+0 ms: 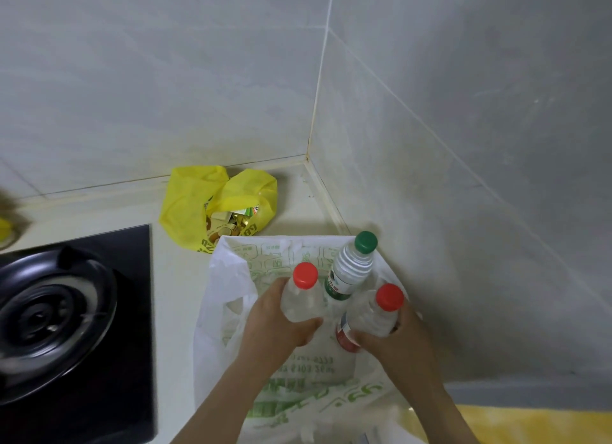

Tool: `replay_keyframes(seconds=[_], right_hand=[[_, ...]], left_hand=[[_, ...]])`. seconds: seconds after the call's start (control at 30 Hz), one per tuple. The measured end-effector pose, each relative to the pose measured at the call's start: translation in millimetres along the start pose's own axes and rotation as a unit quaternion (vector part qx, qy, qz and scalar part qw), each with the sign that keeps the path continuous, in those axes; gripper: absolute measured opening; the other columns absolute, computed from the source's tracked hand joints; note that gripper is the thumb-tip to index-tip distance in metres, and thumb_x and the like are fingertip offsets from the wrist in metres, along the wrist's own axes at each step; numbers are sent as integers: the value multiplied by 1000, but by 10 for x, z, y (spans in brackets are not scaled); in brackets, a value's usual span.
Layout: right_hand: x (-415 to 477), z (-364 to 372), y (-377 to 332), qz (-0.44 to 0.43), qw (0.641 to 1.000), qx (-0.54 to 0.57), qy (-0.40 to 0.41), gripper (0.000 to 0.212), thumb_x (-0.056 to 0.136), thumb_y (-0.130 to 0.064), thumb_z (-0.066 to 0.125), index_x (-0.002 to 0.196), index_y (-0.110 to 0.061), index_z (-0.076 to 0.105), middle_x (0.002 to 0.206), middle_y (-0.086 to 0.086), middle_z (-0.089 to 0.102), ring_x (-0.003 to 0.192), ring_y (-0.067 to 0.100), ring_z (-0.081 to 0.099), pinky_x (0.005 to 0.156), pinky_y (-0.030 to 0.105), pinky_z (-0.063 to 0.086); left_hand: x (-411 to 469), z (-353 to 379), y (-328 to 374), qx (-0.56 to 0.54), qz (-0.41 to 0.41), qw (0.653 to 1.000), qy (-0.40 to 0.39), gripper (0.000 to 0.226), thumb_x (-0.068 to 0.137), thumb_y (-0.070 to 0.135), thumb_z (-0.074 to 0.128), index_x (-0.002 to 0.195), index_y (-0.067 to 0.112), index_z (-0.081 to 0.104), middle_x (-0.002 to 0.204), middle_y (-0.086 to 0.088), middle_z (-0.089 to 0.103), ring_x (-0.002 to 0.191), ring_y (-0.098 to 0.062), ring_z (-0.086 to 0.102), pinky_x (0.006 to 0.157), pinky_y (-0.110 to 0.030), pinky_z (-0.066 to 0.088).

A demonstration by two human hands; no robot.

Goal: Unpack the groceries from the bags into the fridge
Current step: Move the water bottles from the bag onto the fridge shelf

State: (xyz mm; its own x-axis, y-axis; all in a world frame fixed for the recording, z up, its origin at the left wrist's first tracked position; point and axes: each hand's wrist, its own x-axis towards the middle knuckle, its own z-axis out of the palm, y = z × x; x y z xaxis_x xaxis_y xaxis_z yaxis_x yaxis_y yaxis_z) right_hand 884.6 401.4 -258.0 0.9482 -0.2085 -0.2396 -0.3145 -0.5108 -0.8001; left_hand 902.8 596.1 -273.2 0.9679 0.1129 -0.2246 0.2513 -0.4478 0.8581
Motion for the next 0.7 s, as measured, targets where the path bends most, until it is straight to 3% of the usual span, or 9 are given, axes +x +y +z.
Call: replay_keyframes(seconds=[0.2,0.37,0.5,0.57,0.63,0.7], right_hand=[[-185,-23,-345,-24,999,38,-10,60,55,-24,88,102,-42,55,86,-28,67,74,-8,63,65,22,48],[-309,-19,-674,-68,992,95,-36,46,66,-15,84,98,-40,64,91,-17,72,79,-1,69,67,21,53],[-370,-25,-871,-107,987,120,-31,48,65,-16,86,100,-41,65,92,-23,71,83,-5,67,73,22,51],[-369,-20,-953,-133,983,126,-29,53,63,-15,86,104,-41,65,95,-25,71,88,-5,66,74,22,51],[-357,-4,-1038,-163,976,142,-35,56,62,-13,85,106,-42,64,98,-22,71,91,-4,65,74,19,51],[-328,20,-1140,-191,967,165,-43,58,61,-12,86,106,-43,64,99,-14,71,91,-1,66,73,18,52]], left_hand=[[-175,-282,190,-42,4,998,38,62,55,30,87,103,34,48,86,14,65,77,0,62,65,-23,52],[-324,-586,384,-88,49,993,53,52,57,20,86,96,34,55,83,16,69,75,-2,65,65,-24,54],[-439,-776,550,-146,89,982,82,48,60,14,87,97,31,62,84,14,71,77,-2,66,64,-12,49],[-492,-860,605,-166,104,974,112,49,56,23,86,99,32,63,87,16,71,78,1,65,66,-8,47],[-554,-941,667,-187,113,965,144,49,55,31,80,102,32,65,91,18,71,82,1,65,67,-8,47],[-607,-1016,738,-210,119,956,168,48,58,26,79,104,29,66,92,15,71,84,-2,66,67,-10,49]])
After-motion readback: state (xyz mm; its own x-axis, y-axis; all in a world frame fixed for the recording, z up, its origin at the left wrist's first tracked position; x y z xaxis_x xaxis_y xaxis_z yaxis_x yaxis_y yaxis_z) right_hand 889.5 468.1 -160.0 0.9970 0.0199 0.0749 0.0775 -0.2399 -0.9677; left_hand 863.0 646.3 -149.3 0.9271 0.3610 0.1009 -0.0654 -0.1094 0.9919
